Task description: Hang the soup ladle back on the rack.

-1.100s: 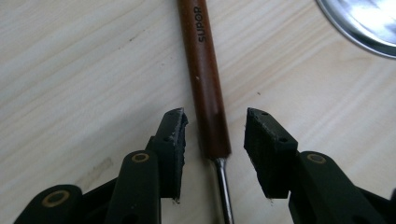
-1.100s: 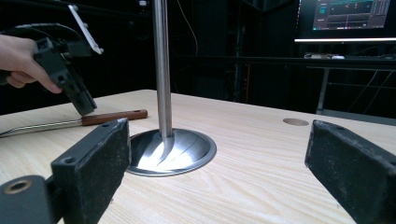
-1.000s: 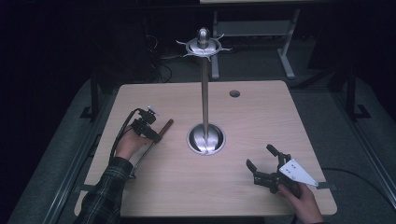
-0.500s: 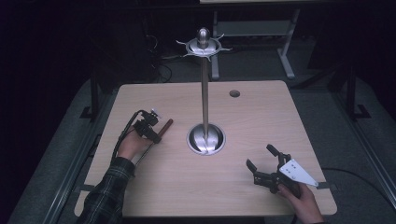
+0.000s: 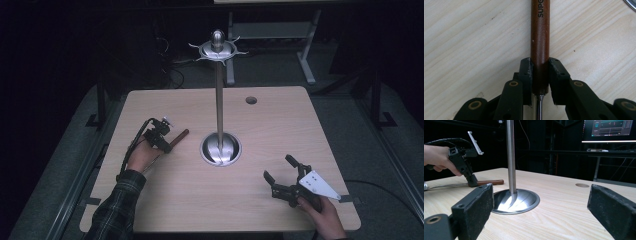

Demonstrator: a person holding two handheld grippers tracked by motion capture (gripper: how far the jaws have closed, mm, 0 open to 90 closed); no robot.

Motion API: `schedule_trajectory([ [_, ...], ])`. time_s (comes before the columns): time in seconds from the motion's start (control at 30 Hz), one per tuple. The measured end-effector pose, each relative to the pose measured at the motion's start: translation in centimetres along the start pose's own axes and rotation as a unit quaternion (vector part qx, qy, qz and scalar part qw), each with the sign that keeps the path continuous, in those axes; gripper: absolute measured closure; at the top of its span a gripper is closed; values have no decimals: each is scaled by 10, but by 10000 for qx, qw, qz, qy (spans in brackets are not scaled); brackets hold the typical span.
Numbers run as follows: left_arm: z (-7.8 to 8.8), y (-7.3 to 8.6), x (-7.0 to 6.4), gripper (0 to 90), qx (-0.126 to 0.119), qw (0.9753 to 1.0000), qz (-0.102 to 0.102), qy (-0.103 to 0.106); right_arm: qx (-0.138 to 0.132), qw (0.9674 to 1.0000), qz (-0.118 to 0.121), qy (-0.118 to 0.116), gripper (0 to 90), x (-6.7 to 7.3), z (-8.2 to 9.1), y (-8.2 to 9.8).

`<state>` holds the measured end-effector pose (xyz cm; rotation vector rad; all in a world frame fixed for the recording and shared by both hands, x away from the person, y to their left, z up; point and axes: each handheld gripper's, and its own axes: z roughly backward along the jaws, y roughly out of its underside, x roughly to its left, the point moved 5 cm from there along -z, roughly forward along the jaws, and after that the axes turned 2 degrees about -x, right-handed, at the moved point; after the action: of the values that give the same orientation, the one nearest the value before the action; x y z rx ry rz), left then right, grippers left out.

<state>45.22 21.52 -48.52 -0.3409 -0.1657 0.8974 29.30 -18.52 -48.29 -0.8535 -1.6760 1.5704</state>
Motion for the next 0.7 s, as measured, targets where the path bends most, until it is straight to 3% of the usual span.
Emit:
schedule_trajectory([
  [0.1,1,1,1,739,-56,10000,-23,52,-5,10000,-4,-3,63,0,0,0],
  [0.33,17,2,0,739,-523,9983,-60,230,-6,10000,0,-1,63,0,0,0],
  [0.5,39,0,-4,739,-1120,9929,-176,363,-3,10000,2,8,63,0,0,0],
  [0.7,68,1,-11,740,-1727,9836,-280,445,7,10000,9,12,63,0,0,0],
])
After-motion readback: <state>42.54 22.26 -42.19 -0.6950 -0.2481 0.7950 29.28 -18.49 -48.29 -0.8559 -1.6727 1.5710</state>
